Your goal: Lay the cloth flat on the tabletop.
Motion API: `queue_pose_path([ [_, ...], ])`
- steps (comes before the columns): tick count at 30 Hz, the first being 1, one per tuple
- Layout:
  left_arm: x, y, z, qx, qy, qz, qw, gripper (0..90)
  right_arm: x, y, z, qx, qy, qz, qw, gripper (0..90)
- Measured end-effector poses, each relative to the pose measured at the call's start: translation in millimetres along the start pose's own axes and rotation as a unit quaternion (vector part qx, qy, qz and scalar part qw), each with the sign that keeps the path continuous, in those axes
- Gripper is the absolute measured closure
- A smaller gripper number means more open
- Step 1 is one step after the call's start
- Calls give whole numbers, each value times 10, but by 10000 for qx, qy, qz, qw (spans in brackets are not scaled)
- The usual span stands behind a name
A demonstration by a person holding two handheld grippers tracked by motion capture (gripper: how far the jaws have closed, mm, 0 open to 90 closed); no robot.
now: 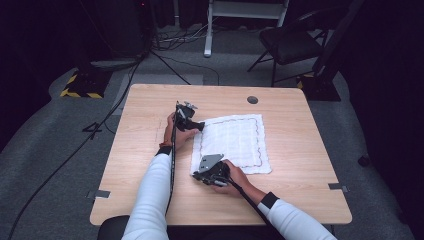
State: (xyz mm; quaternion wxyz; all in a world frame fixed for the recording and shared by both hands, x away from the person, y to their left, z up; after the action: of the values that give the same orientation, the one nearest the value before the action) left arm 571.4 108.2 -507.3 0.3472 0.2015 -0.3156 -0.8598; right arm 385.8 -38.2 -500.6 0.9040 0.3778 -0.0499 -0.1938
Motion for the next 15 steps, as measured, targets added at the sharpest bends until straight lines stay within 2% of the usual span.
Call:
queue_pose_path([
  [3,35,-5,21,141,-210,-196,9995,378,0,2,-1,-11,0,33,10000,869],
  [7,32,-8,47,219,-505,-328,9979,612,3,6,-3,-10,5,24,10000,869],
  [10,3,-25,64,219,-729,-315,9966,781,11,8,-8,-3,-3,7,10000,869],
  [12,-14,-38,70,246,-759,-322,9963,834,21,12,-11,13,-1,-5,10000,869],
  [15,-31,-55,82,258,-780,-283,9962,850,23,19,-18,24,-10,6,10000,869],
])
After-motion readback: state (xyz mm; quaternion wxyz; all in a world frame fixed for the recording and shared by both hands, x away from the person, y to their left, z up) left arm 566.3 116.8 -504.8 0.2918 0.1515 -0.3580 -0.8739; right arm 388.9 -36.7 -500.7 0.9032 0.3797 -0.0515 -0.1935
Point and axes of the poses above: each handheld gripper's, and its own axes: z roughly backward along the jaws, y roughly out of its top, x roughly to its right, the point moved 1 cm from there along -z, roughly forward along the jaws, and after that the axes turned 14 degrees about -z, right-handed, at the moved point
